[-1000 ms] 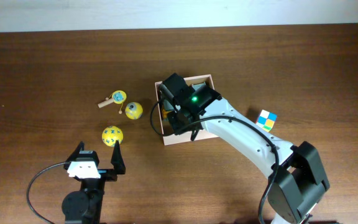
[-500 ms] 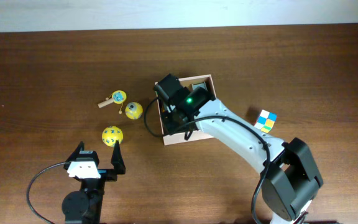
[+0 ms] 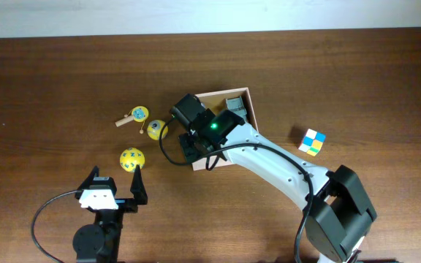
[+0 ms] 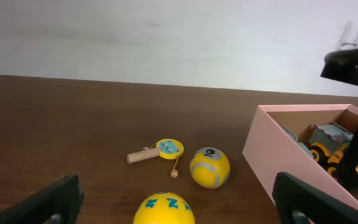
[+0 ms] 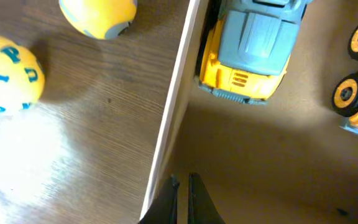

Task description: Pack container

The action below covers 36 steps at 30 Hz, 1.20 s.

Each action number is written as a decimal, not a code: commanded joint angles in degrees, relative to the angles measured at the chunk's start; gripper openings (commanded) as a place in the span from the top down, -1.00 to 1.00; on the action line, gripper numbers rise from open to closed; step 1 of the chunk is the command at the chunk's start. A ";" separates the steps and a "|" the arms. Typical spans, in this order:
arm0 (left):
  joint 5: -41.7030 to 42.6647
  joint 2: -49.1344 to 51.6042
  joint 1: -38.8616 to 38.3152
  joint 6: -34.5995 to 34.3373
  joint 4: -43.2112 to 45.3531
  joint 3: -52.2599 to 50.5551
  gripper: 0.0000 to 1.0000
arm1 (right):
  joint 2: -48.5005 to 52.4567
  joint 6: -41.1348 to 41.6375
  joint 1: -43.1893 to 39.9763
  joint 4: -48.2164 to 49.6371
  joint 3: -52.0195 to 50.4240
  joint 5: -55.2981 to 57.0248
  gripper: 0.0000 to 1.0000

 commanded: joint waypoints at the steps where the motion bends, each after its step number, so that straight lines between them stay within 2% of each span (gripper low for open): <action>1: 0.61 -0.48 0.28 1.11 -0.04 -0.28 -0.99 | 0.83 3.19 0.37 1.31 0.55 -1.84 0.92; 26: 0.63 -0.48 0.28 1.11 -0.07 -0.28 -0.99 | 0.85 9.38 0.26 5.79 0.55 -1.68 0.92; 29: 0.61 -0.48 0.28 1.11 -0.07 -0.28 -0.99 | 0.85 9.16 0.13 5.79 0.55 0.00 0.92; 32: 0.63 -0.48 0.28 1.11 -0.07 -0.28 -0.99 | 0.85 4.98 0.11 6.45 0.55 0.31 0.92; 36: 0.61 -0.48 0.28 1.11 -0.04 -0.28 -0.99 | 0.85 4.83 -0.04 6.40 0.55 0.72 0.92</action>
